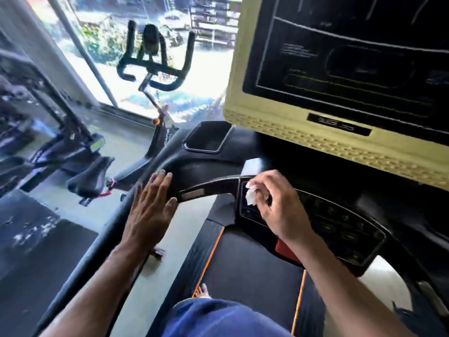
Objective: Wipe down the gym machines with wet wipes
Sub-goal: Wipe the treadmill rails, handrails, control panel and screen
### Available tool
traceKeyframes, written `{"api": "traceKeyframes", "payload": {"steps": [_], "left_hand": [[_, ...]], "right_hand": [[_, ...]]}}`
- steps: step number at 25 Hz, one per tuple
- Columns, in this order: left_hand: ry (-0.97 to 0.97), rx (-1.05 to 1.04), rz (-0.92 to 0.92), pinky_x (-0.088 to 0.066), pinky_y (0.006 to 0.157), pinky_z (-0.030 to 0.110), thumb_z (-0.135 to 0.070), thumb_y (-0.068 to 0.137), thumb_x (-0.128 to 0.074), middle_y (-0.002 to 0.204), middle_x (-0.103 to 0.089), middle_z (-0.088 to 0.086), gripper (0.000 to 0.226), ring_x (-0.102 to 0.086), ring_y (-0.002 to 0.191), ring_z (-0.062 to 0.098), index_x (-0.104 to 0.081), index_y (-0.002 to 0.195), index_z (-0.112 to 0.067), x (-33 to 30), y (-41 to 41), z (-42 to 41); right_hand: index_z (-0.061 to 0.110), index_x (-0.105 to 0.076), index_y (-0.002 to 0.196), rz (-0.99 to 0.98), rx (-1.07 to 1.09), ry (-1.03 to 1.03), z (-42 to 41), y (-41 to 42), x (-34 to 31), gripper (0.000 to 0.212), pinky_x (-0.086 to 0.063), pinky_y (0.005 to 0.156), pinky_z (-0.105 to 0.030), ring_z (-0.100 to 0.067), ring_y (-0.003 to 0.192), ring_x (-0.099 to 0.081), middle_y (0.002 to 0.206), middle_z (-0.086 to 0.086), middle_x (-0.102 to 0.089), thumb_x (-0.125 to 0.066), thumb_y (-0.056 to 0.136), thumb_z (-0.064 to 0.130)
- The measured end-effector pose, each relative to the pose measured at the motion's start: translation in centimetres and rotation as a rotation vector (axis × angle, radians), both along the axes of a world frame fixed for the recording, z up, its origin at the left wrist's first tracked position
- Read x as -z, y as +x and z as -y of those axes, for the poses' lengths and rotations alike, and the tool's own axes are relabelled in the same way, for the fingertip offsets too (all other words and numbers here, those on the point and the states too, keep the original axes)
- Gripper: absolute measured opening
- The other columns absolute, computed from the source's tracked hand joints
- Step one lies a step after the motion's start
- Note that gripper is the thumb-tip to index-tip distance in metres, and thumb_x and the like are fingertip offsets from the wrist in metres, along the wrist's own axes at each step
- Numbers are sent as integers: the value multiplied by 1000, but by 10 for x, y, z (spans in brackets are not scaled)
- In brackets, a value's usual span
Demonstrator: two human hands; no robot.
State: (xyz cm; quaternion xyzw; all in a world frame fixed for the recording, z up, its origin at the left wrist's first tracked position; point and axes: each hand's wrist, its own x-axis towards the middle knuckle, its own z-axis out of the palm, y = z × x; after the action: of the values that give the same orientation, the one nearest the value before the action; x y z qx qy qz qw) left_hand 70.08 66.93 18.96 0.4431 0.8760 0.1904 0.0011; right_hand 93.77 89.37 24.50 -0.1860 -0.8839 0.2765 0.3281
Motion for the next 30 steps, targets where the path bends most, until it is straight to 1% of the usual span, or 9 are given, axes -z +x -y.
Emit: {"api": "traceKeyframes", "payload": {"steps": [6,9,14,17,20,23,26,28,30], "left_hand": [[-140,47,98,-6,128,44,-58,97,-15,173,-11,1,77,-7,160,18,-14,165,-21,34,-95,12],[-131,74,171,-4,129,36,-58,103,-19,174,-6,-2,74,-1,159,10,-10,166,-21,43,-118,7],[-46,88,234,-3,128,26,-54,104,-21,173,-7,-8,70,1,156,-1,-15,165,-22,43,-118,7],[-27,78,257,5,123,15,-55,104,-18,172,-6,-10,70,12,148,-16,-15,165,-23,44,-119,10],[-29,93,248,12,117,8,-43,110,-28,172,-8,-6,61,22,140,-24,-17,165,-19,42,-118,10],[-35,106,197,14,118,10,-44,109,-24,172,-11,0,63,20,144,-18,-18,165,-15,44,-119,9],[-48,101,212,14,118,10,-51,106,-18,173,-9,-3,68,15,148,-13,-16,165,-18,45,-121,8],[-48,97,234,15,115,6,-46,109,-23,173,-8,-5,63,20,143,-20,-15,165,-19,44,-120,8],[-50,93,244,15,114,5,-42,111,-27,173,-7,-5,60,23,138,-25,-15,165,-19,42,-119,8]], "right_hand": [[14,-64,86,484,47,248,-15,-134,44,7,-52,70,-40,-36,80,-68,84,-11,-69,-61,92,11],[16,-65,88,698,113,308,6,-159,62,16,-53,71,-40,-36,76,-71,81,-12,-73,-52,97,17],[15,-63,81,641,-87,469,81,-203,94,28,-53,72,-40,-32,71,-65,74,-9,-66,-35,83,13],[8,-66,97,613,-167,513,108,-210,107,28,-52,87,-42,-32,87,-64,90,-12,-67,-39,89,9],[6,-71,113,537,-98,599,71,-173,96,29,-54,93,-40,-30,99,-69,105,-10,-74,-54,91,12],[14,-73,103,575,77,548,14,-119,64,29,-57,84,-39,-30,90,-70,97,-7,-76,-46,92,15],[17,-68,83,654,199,490,6,-122,49,15,-53,72,-37,-30,75,-66,77,-5,-71,-55,86,11],[17,-66,78,626,132,464,39,-156,64,11,-53,70,-35,-28,72,-65,74,-5,-67,-64,79,6],[15,-64,83,600,-50,433,85,-187,83,15,-52,85,-38,-29,80,-64,80,-7,-66,-56,80,3]]}}
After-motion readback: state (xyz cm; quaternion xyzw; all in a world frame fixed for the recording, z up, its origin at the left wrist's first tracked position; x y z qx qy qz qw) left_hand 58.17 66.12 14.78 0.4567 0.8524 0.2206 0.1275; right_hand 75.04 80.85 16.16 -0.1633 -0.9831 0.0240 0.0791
